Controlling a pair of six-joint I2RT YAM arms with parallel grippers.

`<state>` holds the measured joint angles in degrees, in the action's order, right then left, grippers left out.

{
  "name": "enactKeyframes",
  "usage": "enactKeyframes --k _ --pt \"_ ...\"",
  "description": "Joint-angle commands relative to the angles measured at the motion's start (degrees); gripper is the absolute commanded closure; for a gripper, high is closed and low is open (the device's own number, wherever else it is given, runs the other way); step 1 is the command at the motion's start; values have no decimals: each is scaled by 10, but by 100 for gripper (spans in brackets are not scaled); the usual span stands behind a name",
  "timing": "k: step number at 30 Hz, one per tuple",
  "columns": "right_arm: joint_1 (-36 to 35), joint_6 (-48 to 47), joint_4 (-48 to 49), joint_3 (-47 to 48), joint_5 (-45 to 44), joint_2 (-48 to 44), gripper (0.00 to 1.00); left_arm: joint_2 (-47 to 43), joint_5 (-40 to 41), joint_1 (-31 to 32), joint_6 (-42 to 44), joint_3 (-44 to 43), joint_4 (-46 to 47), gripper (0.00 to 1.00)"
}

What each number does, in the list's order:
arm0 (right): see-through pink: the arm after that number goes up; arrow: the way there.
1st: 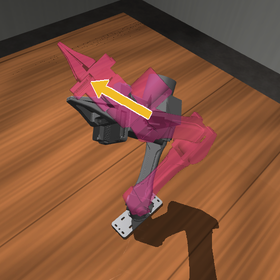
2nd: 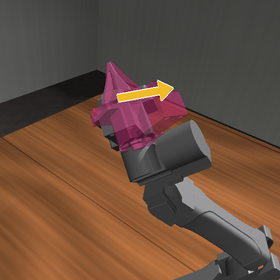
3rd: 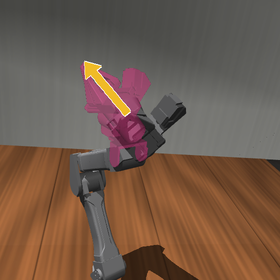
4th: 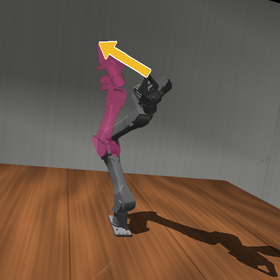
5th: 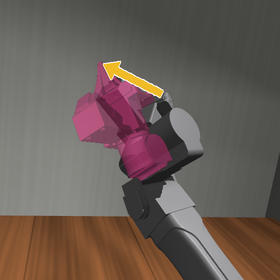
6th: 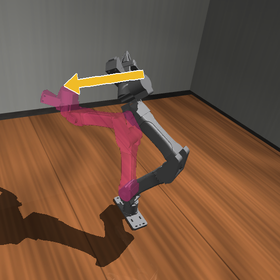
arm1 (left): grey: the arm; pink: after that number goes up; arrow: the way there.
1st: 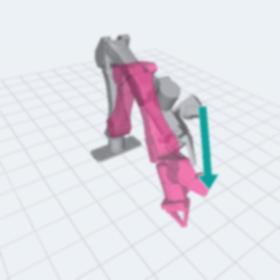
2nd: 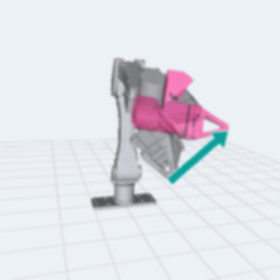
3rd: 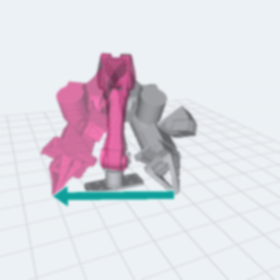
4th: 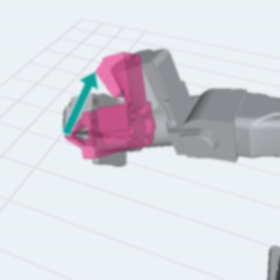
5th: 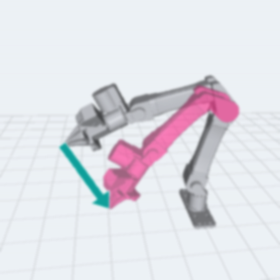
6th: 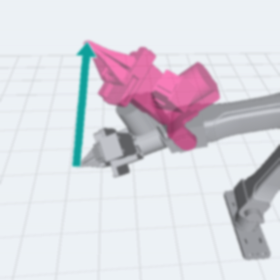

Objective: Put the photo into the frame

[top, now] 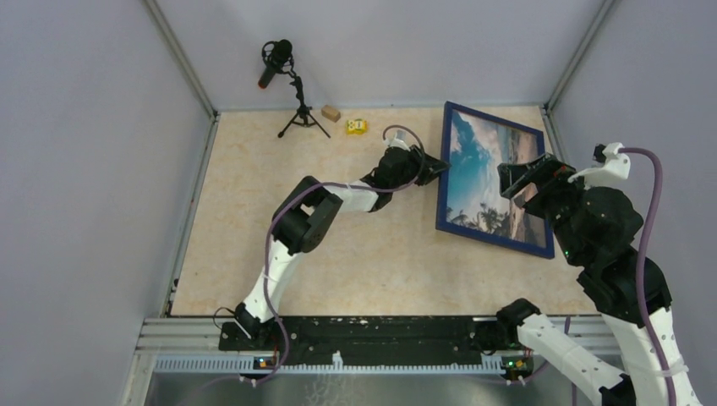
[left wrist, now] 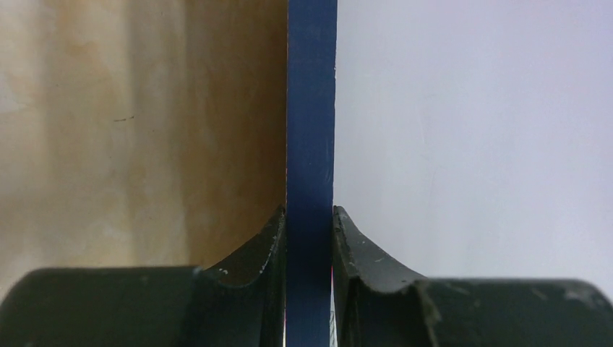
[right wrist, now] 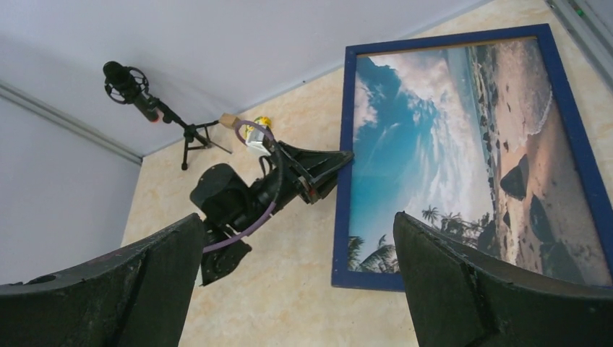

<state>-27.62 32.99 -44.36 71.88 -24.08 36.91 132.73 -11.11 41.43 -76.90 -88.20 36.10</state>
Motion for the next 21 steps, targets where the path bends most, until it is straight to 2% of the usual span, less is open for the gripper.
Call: enactKeyframes --k 1,5,6,8,9,10,13,18,21 --pt "1 -14 -1 0 7 -7 1 7 28 7 -21 -47 20 84" --pt "0 -37 0 6 23 -9 1 -54 47 6 68 -12 -83 45" --pt "0 -41 0 9 27 -9 1 -71 50 4 100 -17 -133 32" --pt "0 -48 0 14 36 -9 1 -110 59 1 162 -25 -235 18" --pt "0 -48 -1 17 37 -9 1 -132 59 -3 190 -20 -279 7" --pt "0 -47 -1 19 37 -9 1 -158 64 -3 219 -13 -312 2" --pt "0 -48 -2 23 38 -10 1 -245 88 -6 305 21 -402 2" --pt "1 -66 -8 31 37 -10 1 -432 85 -8 449 111 -464 2" --pt "0 -77 -7 38 34 -11 1 -551 77 -7 508 134 -497 2"
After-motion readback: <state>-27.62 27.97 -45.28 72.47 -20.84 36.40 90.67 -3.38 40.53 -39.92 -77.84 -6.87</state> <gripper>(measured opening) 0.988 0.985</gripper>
